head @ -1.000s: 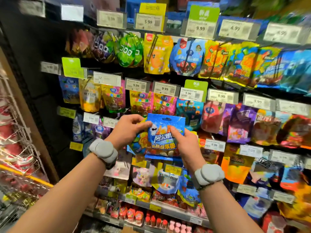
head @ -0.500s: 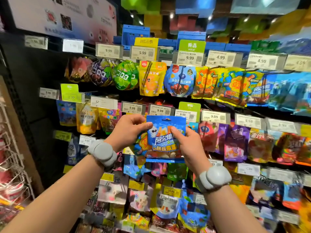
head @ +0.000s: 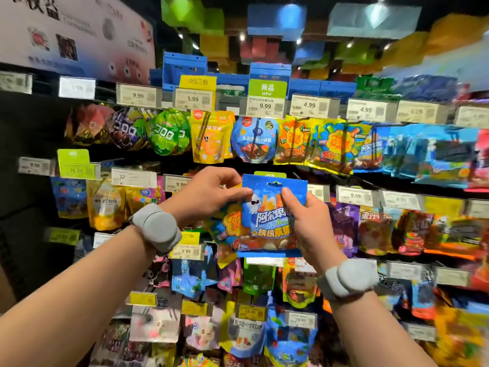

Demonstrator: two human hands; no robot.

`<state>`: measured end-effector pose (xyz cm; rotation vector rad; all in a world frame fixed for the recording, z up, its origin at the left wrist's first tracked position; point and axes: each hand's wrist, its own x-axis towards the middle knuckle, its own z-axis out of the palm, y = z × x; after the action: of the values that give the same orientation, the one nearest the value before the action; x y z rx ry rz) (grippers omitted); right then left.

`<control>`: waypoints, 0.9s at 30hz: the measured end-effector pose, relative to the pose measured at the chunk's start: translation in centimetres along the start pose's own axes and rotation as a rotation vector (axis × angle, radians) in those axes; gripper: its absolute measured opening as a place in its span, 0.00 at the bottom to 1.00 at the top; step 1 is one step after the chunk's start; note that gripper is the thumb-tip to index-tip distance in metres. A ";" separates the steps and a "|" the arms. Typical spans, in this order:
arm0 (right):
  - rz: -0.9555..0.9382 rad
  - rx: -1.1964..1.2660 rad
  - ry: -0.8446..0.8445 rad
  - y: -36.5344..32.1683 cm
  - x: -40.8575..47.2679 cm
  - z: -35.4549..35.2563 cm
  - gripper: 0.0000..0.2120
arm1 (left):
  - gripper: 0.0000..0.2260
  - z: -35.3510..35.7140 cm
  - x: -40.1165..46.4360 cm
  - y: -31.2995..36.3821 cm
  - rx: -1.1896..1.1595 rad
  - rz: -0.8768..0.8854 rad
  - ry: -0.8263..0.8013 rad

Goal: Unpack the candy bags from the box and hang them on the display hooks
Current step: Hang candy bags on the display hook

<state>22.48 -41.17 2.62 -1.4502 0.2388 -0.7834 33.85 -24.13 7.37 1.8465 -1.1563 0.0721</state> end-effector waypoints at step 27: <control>-0.164 0.008 0.308 -5.2 3.9 -17.7 0.15 | 0.06 7.1 10.6 10.1 0.369 0.207 -0.252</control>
<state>13.14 -57.23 6.09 -1.3492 0.3531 -1.1416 29.52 -37.74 15.11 2.0923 -1.5933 0.1854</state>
